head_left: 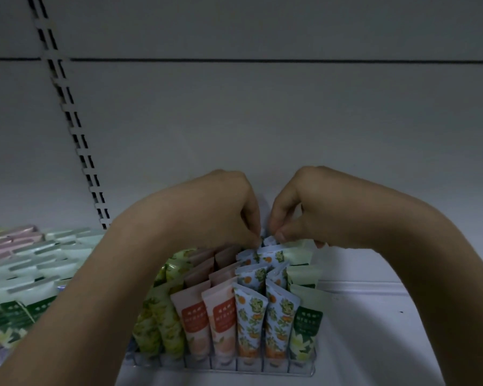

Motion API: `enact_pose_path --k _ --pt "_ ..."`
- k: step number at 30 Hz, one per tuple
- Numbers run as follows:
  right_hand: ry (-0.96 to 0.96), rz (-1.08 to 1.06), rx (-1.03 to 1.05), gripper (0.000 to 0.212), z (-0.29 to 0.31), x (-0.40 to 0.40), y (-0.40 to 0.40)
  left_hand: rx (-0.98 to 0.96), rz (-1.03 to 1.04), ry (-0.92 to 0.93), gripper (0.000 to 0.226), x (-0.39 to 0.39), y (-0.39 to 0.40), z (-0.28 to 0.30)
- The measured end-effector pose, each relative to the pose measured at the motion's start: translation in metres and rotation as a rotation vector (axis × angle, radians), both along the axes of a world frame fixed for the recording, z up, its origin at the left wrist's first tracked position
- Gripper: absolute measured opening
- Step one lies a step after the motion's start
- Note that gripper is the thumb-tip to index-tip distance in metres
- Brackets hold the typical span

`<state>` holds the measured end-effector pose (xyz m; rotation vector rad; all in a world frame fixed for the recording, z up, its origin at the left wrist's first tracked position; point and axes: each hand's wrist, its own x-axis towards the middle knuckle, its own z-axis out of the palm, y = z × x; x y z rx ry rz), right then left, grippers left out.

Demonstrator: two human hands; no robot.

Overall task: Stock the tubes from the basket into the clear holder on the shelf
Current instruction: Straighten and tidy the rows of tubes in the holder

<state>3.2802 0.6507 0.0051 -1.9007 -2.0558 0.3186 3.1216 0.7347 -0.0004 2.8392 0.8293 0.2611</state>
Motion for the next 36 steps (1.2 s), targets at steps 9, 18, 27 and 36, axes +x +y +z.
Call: enact_pose_path --k 9,18,27,36 --pt "-0.063 0.020 -0.054 0.010 -0.011 -0.008 0.007 -0.040 -0.002 0.048 0.003 0.005 0.001 -0.005" --pt "-0.053 0.023 -0.052 0.010 -0.011 -0.010 0.007 -0.088 -0.033 0.009 0.006 0.005 0.003 -0.005" --pt "-0.065 -0.073 0.135 0.014 -0.004 0.005 0.002 0.052 0.063 -0.125 0.009 0.000 0.007 0.003" --pt "-0.167 -0.101 0.107 0.005 -0.017 -0.005 0.016 0.059 0.112 -0.001 0.016 0.012 0.004 -0.011"
